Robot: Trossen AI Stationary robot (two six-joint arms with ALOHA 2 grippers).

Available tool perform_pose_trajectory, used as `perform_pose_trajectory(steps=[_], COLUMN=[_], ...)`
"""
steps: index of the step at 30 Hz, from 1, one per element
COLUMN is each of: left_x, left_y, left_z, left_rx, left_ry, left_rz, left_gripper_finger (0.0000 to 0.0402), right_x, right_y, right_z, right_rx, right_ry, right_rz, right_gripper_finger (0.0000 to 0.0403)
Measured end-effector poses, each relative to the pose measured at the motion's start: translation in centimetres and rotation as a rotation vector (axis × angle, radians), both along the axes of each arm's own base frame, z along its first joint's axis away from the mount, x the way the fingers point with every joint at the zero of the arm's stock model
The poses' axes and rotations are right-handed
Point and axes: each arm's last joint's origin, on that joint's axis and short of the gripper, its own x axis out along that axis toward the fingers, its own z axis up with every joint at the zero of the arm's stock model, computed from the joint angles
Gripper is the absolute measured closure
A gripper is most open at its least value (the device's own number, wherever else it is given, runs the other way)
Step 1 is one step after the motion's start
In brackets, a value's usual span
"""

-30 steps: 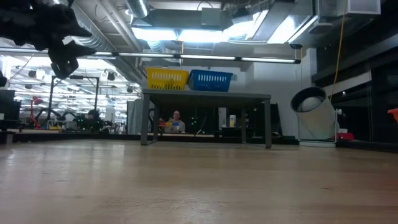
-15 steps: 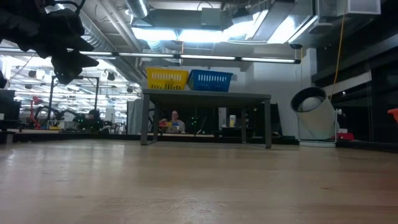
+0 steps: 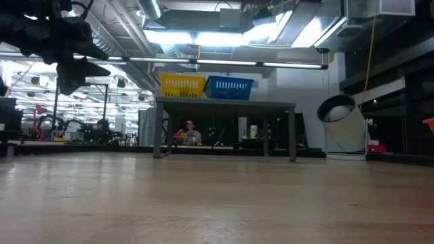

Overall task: Pick & Place Office Desk Supplies
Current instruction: Put the orange bin with the spring keychains on the shelf

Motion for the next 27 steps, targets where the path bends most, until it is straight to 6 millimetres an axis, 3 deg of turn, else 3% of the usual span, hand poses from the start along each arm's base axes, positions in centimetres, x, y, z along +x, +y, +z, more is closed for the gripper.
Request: perform_pose_trajectory(steps=[3,7,12,18,27], left_x=[0.0,0.0,0.0,0.0,-0.3], left_y=[0.0,-0.1,0.0,0.1,0.1], left_z=[0.0,0.0,0.0,-0.1,-0.7], left_rx=[-0.054,-0.107,-0.139,-0.161,-0.196], left_ry=[-0.005,-0.01,-0.014,-0.009,0.05], left_rz=[0.001,0.016,0.057,0.088,0.105], left_gripper_finger=[0.0247,0.0247,0.0247,0.0247,0.0247], right_x=[-0.1,-0.4,-2.8,-4.5,-4.7], right_y=[-0.4,-2.2,-4.6,-4.4,-4.6], right_z=[-0.6,0.3,0.4,-1.0,-1.5], right_rx=[0.027,0.009,0.011,0.231,0.169], right_ry=[-0.101,-0.256,-0.23,-0.237,-0.267], right_rz=[-0.01,-0.063,-0.035,0.047,0.059], right_gripper_finger=[0.0245,0.0245,0.0245,0.0245,0.0245])
